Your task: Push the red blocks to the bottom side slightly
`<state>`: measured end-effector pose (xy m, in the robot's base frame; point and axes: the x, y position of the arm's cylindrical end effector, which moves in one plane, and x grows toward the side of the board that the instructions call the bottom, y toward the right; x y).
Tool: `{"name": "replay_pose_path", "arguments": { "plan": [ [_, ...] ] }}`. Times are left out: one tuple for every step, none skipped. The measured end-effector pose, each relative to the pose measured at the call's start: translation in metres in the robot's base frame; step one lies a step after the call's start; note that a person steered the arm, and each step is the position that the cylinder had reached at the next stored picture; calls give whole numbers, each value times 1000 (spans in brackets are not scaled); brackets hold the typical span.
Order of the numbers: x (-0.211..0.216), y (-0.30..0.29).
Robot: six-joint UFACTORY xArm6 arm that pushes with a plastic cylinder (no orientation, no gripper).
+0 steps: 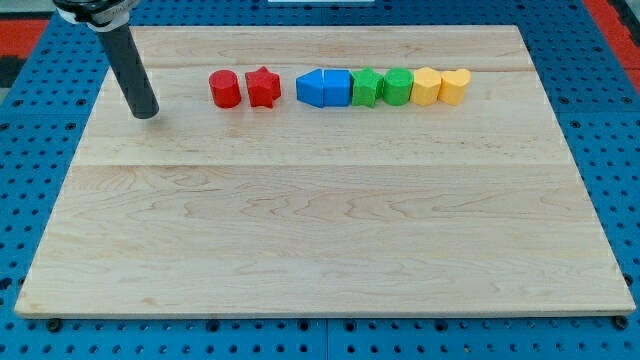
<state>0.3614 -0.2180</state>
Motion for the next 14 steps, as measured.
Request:
{"name": "replay_pose_path", "arguments": {
  "plan": [
    [-18, 1],
    [-39, 9],
    [-64, 33],
    [-89, 56],
    [-86, 80],
    [-67, 81],
    [-54, 82],
    [-48, 83],
    [-69, 99],
    [-72, 129],
    [-70, 157],
    [-57, 165],
    [-54, 165],
    [-66, 163]
  ]
}}
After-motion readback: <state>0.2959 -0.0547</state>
